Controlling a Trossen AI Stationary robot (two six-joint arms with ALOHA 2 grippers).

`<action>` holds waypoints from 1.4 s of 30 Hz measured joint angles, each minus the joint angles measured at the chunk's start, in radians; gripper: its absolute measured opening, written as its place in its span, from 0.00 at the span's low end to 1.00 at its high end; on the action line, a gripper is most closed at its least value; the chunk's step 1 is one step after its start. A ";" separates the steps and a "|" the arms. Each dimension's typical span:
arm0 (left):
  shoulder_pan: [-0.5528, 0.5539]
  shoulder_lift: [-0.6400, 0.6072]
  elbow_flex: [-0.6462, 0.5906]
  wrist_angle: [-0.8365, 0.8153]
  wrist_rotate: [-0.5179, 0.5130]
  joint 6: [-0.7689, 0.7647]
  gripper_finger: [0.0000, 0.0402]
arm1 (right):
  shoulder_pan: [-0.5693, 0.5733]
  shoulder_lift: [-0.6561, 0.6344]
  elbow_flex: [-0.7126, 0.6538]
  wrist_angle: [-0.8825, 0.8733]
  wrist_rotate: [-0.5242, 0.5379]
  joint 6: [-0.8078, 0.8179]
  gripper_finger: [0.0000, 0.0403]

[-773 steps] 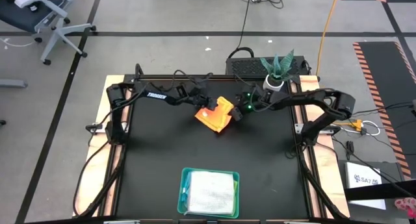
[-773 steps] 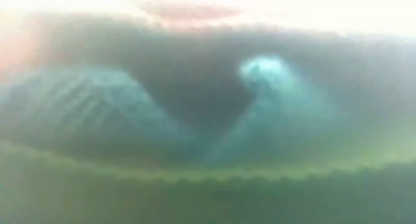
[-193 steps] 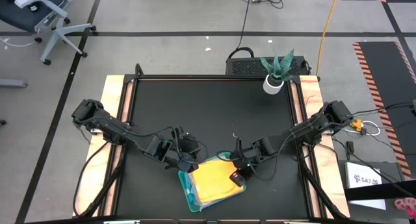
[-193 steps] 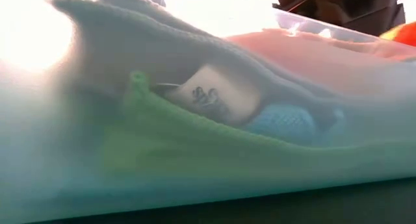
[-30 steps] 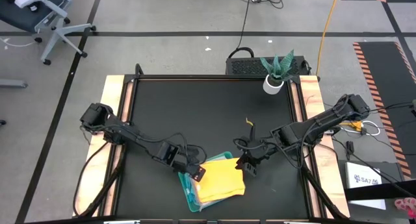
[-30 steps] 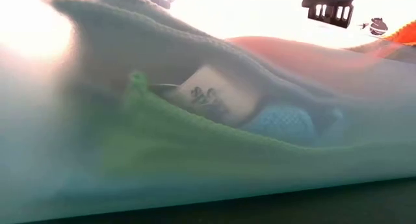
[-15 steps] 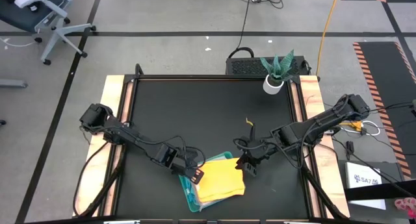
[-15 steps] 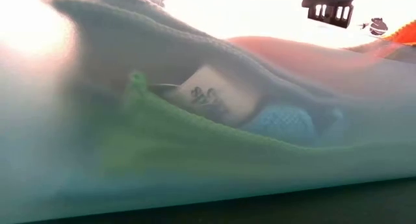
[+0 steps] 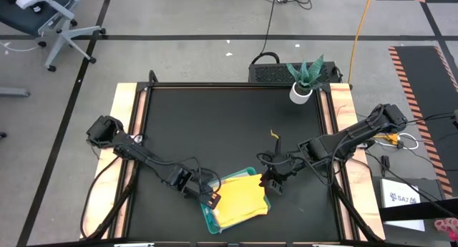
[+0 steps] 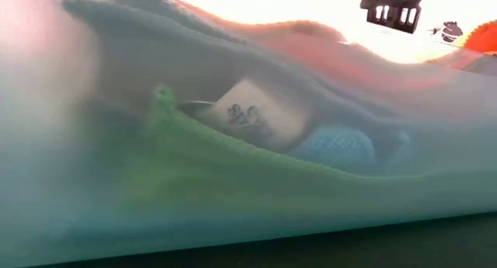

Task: Fold microfiber towels
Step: Put the folded orange microfiber cloth into the green transparent bin

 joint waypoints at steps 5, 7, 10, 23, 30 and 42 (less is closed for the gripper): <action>-0.020 0.000 0.000 -0.021 -0.004 -0.050 0.01 | 0.000 0.000 0.000 0.000 0.000 -0.003 0.29; -0.027 0.000 0.000 -0.027 -0.004 -0.069 0.01 | 0.000 0.000 0.000 0.000 0.000 -0.007 0.29; -0.034 0.000 0.000 -0.036 -0.007 -0.093 0.02 | 0.000 0.000 0.000 0.000 0.000 -0.011 0.29; -0.022 -0.001 0.000 0.034 -0.063 -0.052 0.09 | 0.000 0.000 0.000 0.000 -0.002 -0.032 0.29; -0.024 -0.001 0.000 0.056 -0.044 -0.033 0.10 | 0.000 0.000 0.000 0.000 -0.003 -0.037 0.29; -0.054 -0.001 0.000 0.011 -0.029 -0.093 0.03 | 0.000 0.000 0.000 0.000 -0.004 -0.037 0.29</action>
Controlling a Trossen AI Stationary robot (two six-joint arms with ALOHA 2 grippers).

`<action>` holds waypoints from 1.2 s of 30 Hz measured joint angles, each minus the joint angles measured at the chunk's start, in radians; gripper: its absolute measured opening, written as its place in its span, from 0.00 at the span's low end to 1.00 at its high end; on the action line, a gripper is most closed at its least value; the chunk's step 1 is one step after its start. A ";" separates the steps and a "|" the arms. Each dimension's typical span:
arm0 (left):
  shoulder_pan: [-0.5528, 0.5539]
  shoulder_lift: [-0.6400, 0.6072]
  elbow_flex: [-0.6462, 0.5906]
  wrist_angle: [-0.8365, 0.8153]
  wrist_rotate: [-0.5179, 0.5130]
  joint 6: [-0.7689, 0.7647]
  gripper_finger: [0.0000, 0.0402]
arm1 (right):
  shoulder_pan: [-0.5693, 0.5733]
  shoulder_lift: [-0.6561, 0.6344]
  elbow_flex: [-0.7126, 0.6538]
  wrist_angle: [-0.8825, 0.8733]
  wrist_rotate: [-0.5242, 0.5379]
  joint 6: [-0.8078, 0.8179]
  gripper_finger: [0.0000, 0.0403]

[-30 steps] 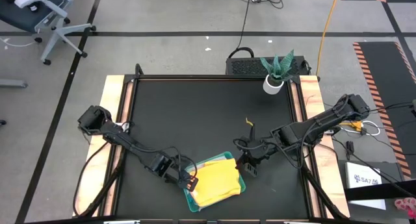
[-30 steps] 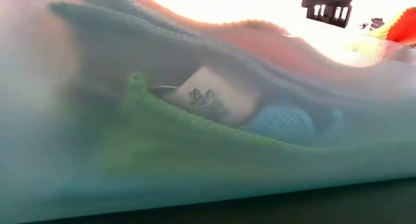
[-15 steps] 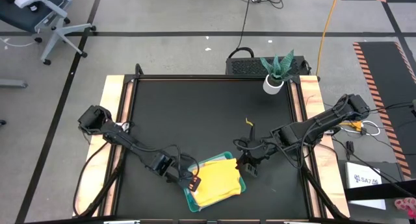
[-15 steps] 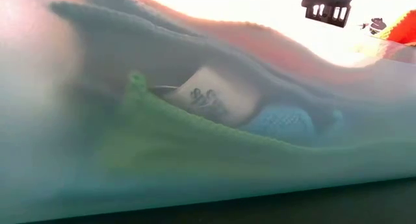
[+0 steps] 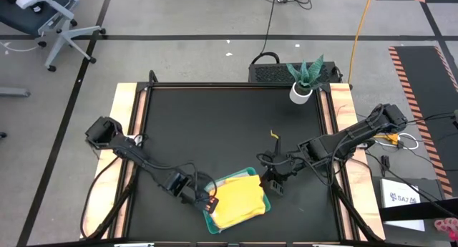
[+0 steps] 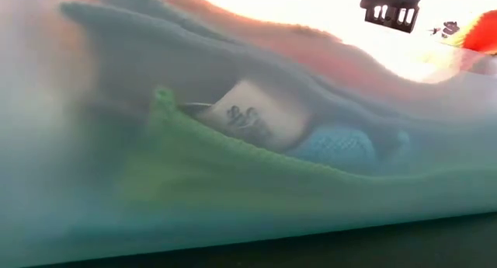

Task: Fold microfiber towels
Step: Put the folded orange microfiber cloth into the green transparent bin

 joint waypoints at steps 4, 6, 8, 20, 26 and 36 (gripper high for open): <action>-0.032 0.000 0.000 -0.045 0.003 -0.065 0.01 | 0.000 0.000 0.000 0.000 0.000 0.000 0.29; -0.041 0.000 0.000 -0.050 -0.007 -0.077 0.01 | 0.000 0.000 0.000 0.000 0.000 0.000 0.29; -0.043 0.000 0.000 -0.047 -0.042 -0.072 0.03 | 0.000 0.000 0.000 0.000 0.000 0.000 0.29; 0.054 0.000 0.000 -0.041 -0.117 0.101 0.01 | 0.007 0.052 0.000 -0.009 -0.027 0.029 0.29; 0.063 0.000 0.000 -0.033 -0.098 0.127 0.07 | 0.029 0.131 0.000 0.020 -0.027 0.000 0.29; 0.041 0.000 0.000 0.028 -0.025 0.119 0.02 | 0.038 0.272 0.000 0.072 0.024 -0.049 0.29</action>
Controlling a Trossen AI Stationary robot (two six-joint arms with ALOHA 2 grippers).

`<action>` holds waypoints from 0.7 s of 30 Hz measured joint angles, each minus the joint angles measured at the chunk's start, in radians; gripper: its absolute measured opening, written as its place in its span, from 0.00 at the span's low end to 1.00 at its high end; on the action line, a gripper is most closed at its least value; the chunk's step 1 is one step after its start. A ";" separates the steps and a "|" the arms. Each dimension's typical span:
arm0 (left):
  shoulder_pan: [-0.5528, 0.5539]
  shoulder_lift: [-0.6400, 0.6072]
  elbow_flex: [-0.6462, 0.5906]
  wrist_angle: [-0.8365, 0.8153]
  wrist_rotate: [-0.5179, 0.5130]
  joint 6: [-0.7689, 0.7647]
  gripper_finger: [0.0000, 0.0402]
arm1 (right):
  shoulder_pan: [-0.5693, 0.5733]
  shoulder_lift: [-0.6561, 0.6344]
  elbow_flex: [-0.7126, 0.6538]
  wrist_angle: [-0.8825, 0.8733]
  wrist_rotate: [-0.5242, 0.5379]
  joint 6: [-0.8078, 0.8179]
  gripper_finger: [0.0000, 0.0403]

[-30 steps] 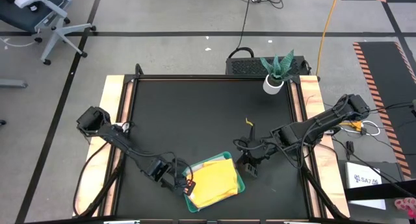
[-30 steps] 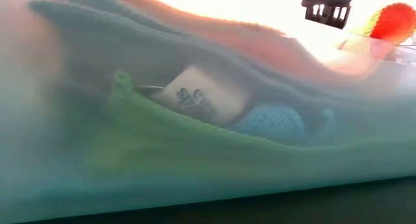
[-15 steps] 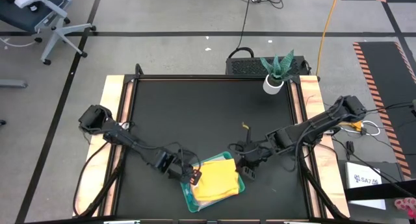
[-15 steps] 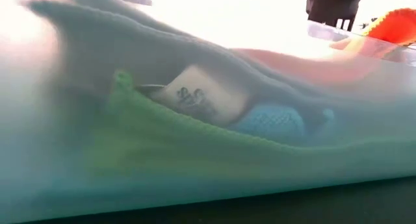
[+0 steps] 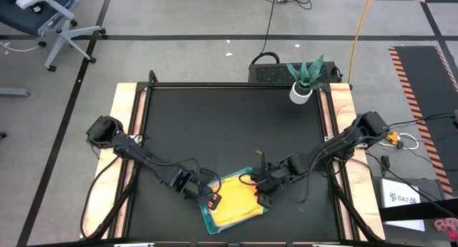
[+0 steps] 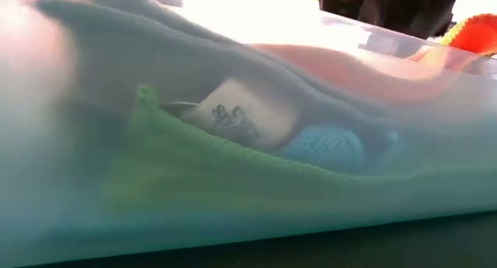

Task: Fold microfiber towels
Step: Put the folded orange microfiber cloth into the green transparent bin

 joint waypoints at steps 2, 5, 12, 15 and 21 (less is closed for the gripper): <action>-0.013 0.000 0.000 0.002 0.007 -0.011 0.01 | -0.008 0.028 0.000 -0.004 0.028 -0.039 0.29; -0.033 0.000 0.000 0.000 0.014 -0.040 0.02 | -0.028 0.056 0.002 -0.003 0.054 -0.107 0.29; -0.063 0.000 0.000 -0.022 0.014 -0.079 0.03 | -0.074 0.069 0.002 -0.009 0.052 -0.148 0.29; -0.071 0.000 0.000 -0.032 0.014 -0.079 0.01 | -0.074 0.070 0.002 -0.011 0.033 -0.148 0.29; -0.076 0.000 0.000 -0.022 0.012 -0.081 0.05 | -0.064 0.063 0.000 -0.020 0.029 -0.126 0.29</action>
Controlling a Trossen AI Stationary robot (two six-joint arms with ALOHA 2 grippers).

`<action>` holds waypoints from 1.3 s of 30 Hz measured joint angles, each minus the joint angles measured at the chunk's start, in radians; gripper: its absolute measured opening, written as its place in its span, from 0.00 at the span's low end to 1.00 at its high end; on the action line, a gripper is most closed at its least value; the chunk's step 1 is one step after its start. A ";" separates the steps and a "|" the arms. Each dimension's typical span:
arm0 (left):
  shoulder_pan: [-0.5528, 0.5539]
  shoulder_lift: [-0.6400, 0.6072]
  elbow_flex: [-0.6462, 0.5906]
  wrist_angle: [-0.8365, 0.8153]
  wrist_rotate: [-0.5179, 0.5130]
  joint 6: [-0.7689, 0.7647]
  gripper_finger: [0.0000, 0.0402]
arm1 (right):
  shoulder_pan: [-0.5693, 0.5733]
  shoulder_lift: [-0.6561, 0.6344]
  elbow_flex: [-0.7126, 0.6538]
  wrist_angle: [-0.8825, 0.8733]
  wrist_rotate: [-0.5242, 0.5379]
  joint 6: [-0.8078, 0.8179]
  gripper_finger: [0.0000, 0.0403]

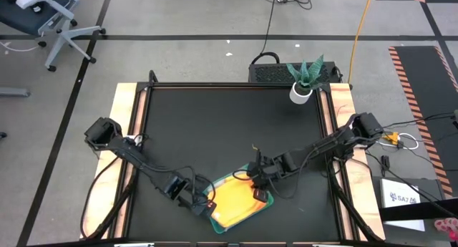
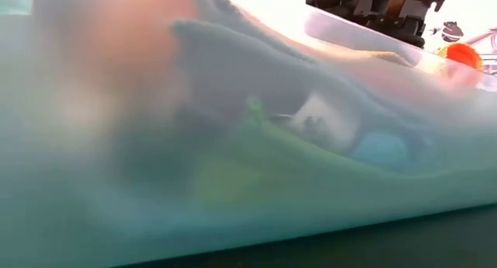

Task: Fold microfiber towels
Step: Put the folded orange microfiber cloth into the green transparent bin

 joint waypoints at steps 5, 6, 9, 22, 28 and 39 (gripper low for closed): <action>0.014 0.000 0.000 0.000 -0.040 0.032 0.04 | 0.000 -0.004 0.000 -0.017 -0.002 0.025 0.29; 0.019 0.000 0.000 0.000 -0.046 0.039 0.03 | 0.000 -0.004 0.000 -0.019 -0.002 0.026 0.29; 0.030 0.000 0.000 0.000 -0.077 0.074 0.01 | 0.003 -0.005 0.000 -0.020 -0.002 0.027 0.29; 0.031 -0.026 0.147 -0.040 -0.392 0.457 0.01 | 0.003 -0.006 0.000 -0.035 -0.002 0.027 0.29; 0.059 -0.026 0.199 -0.096 -0.461 0.531 0.04 | 0.003 -0.006 0.000 -0.043 -0.002 0.036 0.29; 0.061 -0.025 0.170 -0.134 -0.346 0.447 0.02 | 0.003 -0.008 0.000 -0.052 -0.002 0.052 0.29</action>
